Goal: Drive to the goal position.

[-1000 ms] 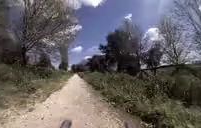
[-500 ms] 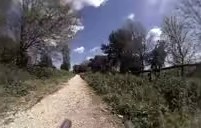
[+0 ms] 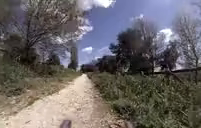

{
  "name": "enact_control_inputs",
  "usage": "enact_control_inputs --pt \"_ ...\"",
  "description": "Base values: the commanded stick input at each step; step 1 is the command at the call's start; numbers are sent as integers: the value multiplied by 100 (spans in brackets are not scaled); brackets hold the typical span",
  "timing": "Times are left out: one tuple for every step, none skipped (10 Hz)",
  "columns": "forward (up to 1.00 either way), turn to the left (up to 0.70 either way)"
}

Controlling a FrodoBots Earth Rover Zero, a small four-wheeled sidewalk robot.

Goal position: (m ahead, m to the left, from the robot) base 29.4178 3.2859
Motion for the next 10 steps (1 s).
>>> enact_control_inputs --pt "84 0" --pt "84 4" --pt "84 27" --pt "84 33" --pt "84 2" --pt "84 0" --pt "85 0" --pt "85 0" --pt "85 0" --pt "85 0"
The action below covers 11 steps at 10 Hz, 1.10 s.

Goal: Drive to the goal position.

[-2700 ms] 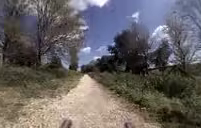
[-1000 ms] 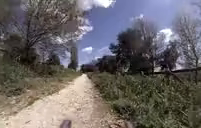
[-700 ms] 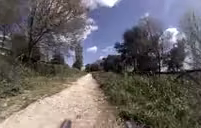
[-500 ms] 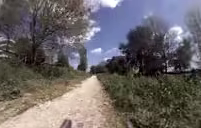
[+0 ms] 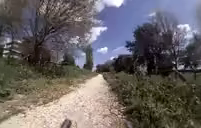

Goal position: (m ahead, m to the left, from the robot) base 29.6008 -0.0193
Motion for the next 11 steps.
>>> enact_control_inputs --pt "85 0" --pt "85 0" --pt "85 0" --pt "85 0" --pt "85 0" --pt "85 0" --pt "85 0" --pt "85 -13" --pt "85 -33" --pt "85 -14" --pt "85 0"
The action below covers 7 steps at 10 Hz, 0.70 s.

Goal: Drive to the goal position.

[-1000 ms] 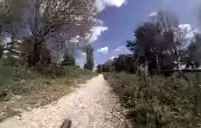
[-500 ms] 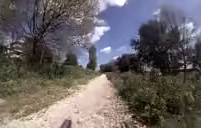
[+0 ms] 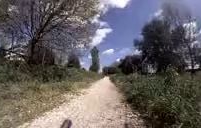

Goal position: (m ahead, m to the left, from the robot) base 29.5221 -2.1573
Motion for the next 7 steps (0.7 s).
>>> enact_control_inputs --pt "85 0" --pt "85 0" --pt "85 0" --pt "85 0" --pt "85 0" --pt "85 0" --pt "85 -3"
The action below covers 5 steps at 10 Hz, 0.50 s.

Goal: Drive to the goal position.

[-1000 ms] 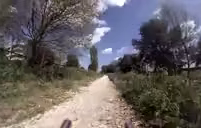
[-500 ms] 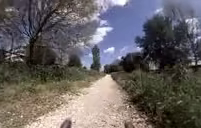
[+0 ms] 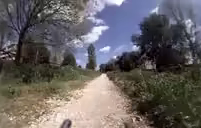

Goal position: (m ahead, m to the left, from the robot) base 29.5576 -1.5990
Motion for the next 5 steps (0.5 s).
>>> enact_control_inputs --pt "85 -17" --pt "85 -25" --pt "85 0" --pt "85 0" --pt "85 0"
